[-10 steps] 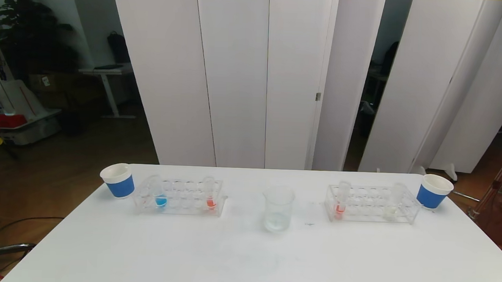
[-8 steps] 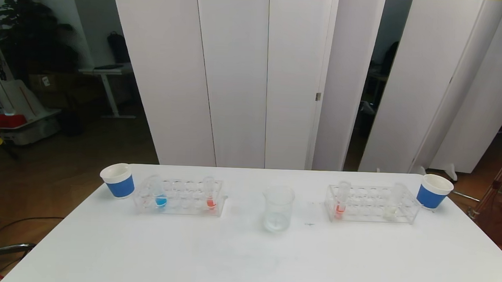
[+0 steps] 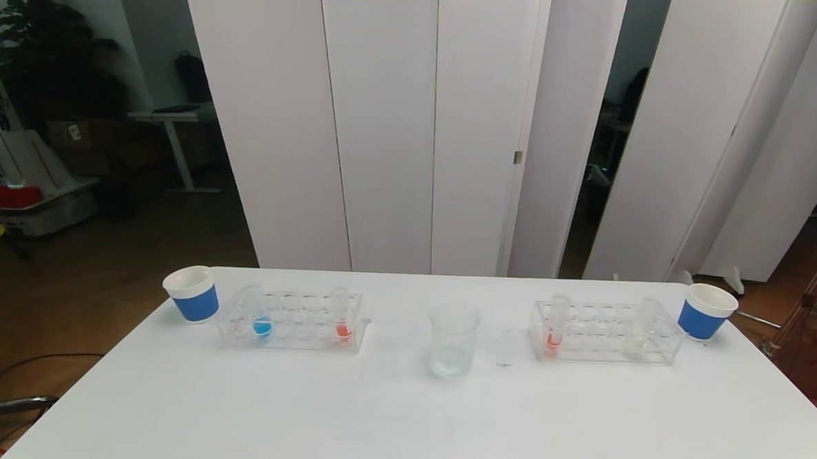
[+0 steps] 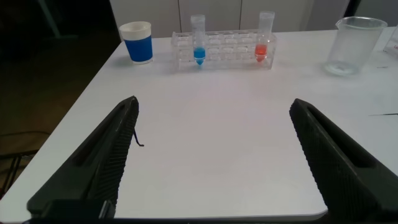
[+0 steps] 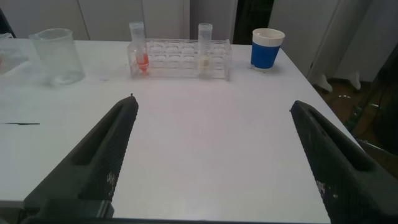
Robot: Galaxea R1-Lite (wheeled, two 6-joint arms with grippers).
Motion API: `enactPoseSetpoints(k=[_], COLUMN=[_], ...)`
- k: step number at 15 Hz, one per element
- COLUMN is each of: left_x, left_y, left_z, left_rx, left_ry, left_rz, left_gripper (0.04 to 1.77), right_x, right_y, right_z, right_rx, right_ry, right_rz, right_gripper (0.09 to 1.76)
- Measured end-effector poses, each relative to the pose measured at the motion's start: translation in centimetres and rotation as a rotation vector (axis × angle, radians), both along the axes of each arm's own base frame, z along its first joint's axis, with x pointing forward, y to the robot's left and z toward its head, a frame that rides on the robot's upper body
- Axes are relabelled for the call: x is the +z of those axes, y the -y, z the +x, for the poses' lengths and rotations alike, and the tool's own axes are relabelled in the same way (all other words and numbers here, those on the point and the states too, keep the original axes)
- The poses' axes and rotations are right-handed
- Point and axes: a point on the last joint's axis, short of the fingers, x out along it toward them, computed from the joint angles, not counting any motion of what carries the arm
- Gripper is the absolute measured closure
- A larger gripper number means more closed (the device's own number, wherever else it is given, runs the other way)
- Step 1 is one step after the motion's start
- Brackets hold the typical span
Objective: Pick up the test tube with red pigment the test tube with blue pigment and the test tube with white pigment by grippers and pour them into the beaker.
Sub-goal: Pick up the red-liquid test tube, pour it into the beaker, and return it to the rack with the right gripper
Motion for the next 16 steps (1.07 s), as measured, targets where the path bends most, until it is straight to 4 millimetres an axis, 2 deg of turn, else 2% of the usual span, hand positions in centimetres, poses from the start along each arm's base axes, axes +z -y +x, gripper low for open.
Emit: enactPoseSetpoints(k=[16], left_x=[0.00], left_y=[0.00], left_z=[0.00], left_rx=[0.000], left_ry=[0.000], left_rz=[0.000], left_gripper=[0.07], right_x=[-0.01], right_y=[0.00], right_z=[0.00], right_rx=[0.000], right_ry=[-0.001], right_rz=[0.001], right_gripper=[0.10])
